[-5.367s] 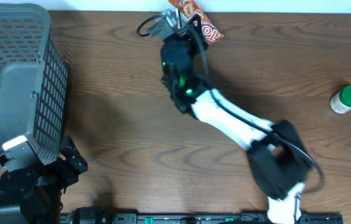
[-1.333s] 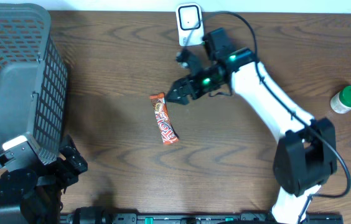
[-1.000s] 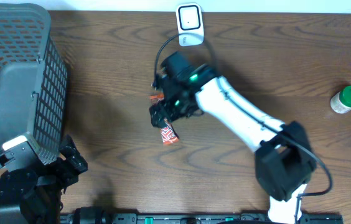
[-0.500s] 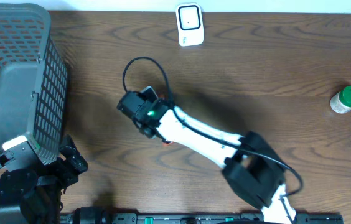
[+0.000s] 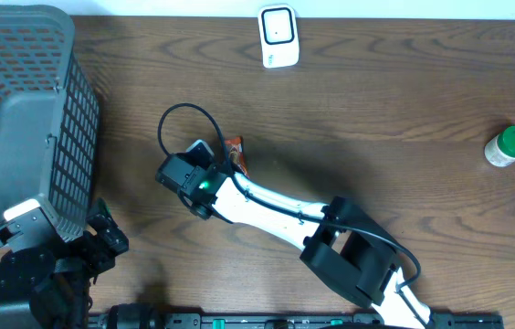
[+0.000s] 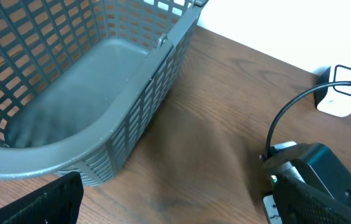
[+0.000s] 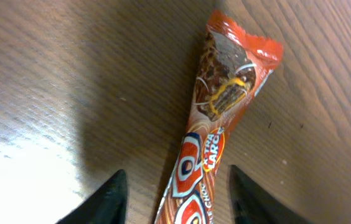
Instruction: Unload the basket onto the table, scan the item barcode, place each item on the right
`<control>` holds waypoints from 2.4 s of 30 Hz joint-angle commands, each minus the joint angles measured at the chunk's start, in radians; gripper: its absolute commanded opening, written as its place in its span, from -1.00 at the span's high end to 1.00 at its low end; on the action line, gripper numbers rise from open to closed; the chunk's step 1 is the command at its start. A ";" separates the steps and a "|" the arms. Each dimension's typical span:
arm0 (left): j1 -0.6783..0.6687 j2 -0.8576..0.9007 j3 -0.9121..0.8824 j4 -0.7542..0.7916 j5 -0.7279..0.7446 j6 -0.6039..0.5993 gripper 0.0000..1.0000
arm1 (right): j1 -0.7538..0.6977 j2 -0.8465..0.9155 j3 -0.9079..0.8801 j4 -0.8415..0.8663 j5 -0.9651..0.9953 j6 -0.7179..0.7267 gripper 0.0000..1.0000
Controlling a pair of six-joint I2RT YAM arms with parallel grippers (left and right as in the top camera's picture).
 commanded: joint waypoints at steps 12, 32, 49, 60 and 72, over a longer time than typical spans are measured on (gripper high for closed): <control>0.005 -0.002 0.000 0.004 -0.008 0.001 -0.96 | -0.017 0.077 0.013 -0.026 0.114 0.000 0.98; 0.005 -0.002 0.000 0.004 -0.008 0.001 -0.96 | -0.592 0.034 0.115 -0.422 -1.455 -0.555 -0.98; 0.005 -0.002 0.000 0.004 -0.008 0.001 -0.96 | -0.417 -0.015 0.207 -0.448 -0.880 -0.510 -0.99; 0.005 -0.002 0.000 0.004 -0.008 0.001 -0.95 | -0.431 0.088 0.202 -0.442 -1.011 -0.682 -0.99; 0.005 -0.002 0.000 0.004 -0.008 0.001 -0.96 | -0.417 0.264 0.202 -0.495 -1.087 -0.696 -0.63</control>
